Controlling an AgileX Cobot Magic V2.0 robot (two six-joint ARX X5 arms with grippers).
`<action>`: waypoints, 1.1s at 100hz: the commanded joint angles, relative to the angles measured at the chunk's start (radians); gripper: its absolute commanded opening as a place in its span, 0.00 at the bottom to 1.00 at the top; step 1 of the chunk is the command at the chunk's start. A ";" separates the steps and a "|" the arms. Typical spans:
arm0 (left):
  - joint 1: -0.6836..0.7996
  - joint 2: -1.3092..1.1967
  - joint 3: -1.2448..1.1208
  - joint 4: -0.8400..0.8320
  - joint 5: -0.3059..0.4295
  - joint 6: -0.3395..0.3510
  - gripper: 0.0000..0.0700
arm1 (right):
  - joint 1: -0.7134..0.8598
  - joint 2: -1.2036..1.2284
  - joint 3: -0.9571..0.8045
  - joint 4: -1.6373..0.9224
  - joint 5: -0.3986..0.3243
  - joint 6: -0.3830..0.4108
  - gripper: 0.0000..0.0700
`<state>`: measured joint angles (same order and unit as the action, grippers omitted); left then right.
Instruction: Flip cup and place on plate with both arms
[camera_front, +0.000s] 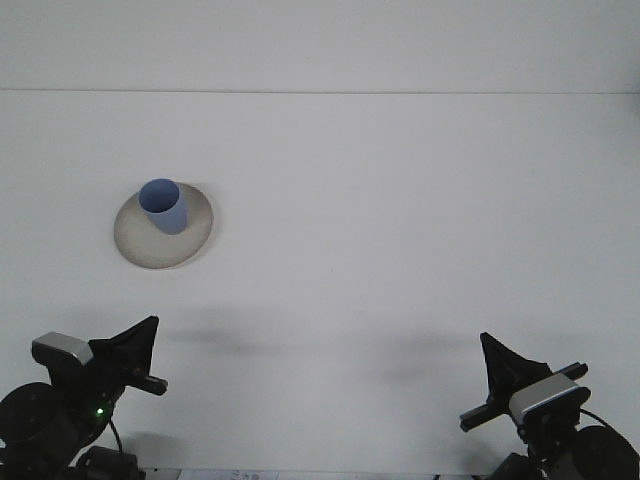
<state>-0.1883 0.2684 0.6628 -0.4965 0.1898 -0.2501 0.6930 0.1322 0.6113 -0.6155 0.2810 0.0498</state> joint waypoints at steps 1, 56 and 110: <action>-0.003 0.002 0.012 0.007 0.002 0.034 0.02 | 0.008 0.000 0.003 0.011 -0.003 0.006 0.01; 0.117 -0.247 -0.565 0.516 -0.294 0.344 0.02 | 0.008 0.000 0.003 0.013 -0.003 0.006 0.01; 0.134 -0.265 -0.649 0.528 -0.294 0.309 0.02 | 0.008 0.000 0.003 0.018 -0.003 0.006 0.01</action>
<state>-0.0559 0.0044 0.0334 0.0181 -0.1024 0.0643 0.6930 0.1322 0.6113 -0.6086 0.2813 0.0498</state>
